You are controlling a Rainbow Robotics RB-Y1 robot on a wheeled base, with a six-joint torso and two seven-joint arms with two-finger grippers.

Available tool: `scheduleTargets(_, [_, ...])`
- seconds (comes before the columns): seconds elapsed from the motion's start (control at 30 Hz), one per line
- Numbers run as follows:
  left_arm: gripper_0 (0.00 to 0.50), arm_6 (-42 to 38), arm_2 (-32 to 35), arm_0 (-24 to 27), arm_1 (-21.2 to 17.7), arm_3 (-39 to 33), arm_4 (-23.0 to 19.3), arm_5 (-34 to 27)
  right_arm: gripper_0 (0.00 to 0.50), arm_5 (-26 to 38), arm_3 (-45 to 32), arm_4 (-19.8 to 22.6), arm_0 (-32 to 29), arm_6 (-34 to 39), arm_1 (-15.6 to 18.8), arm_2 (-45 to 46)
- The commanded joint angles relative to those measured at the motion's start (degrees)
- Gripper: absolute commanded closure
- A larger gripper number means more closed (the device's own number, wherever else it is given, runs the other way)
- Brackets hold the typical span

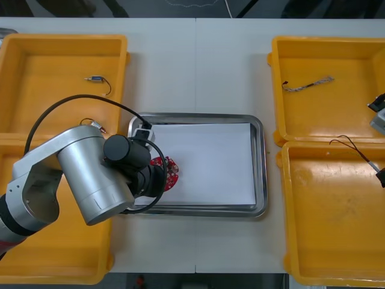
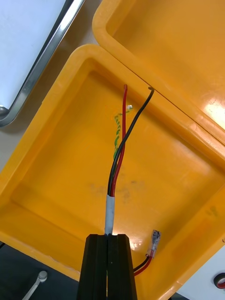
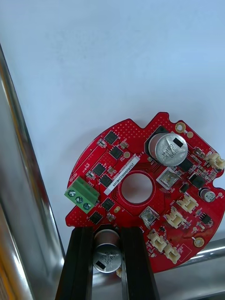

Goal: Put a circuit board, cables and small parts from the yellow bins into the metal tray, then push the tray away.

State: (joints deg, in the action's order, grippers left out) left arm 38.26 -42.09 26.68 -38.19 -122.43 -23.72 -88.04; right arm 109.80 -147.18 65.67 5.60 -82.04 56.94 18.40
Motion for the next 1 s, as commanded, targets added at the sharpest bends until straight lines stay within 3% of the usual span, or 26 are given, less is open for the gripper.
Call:
scheduleTargets(0.03, [0.497, 1.03, -1.5, 1.44, 1.01, -0.62, 1.04, 0.59, 0.5, 0.2, -1.44, -0.72, 1.08, -1.89, 1.95, -1.35])
scheduleTargets(0.1, [0.493, 0.94, -1.85, 1.18, 1.01, -0.62, 1.3, 0.59, 0.5, 0.2, -1.44, -0.8, 1.17, -1.98, 1.95, -2.06])
scheduleTargets(0.17, [0.426, 0.94, -2.38, 1.01, 0.83, -0.62, 2.27, 0.59, 0.5, 0.2, -1.44, -0.98, 1.17, -1.98, 1.95, -2.06])
scheduleTargets(0.23, [0.238, 0.94, -3.17, 0.57, 0.57, -0.62, 3.41, 0.59, 0.5, 0.2, -1.44, -0.98, 1.17, -2.07, 1.95, -2.06])
scheduleTargets(0.37, [0.086, 1.03, -3.26, -0.14, 0.31, -0.62, 3.59, 0.68, 0.5, 0.2, -1.44, -1.24, 1.17, -2.16, 1.95, -2.06])
scheduleTargets(0.4, [0.011, 0.94, -3.17, -0.31, 0.22, -0.7, 3.68, 0.59, 0.5, 0.2, -1.44, -1.33, 1.17, -2.07, 1.95, -2.06])
scheduleTargets(0.6, [0.0, 0.68, -2.03, -0.31, 0.22, -2.46, 3.76, -0.46, 0.5, 0.2, -1.79, -1.42, 1.17, -2.24, 1.95, -2.06])
scheduleTargets(0.8, [0.0, 0.41, 2.89, -0.23, 0.57, -8.61, 2.09, -6.7, 0.5, 0.2, -2.76, -1.07, 2.13, -2.6, 1.95, -2.06])
scheduleTargets(1.0, [0.0, 0.77, 10.8, 0.3, 0.48, -13.98, -1.6, -13.03, 0.5, 0.2, -2.82, 1.66, 8.11, -2.86, 2.56, -6.01])
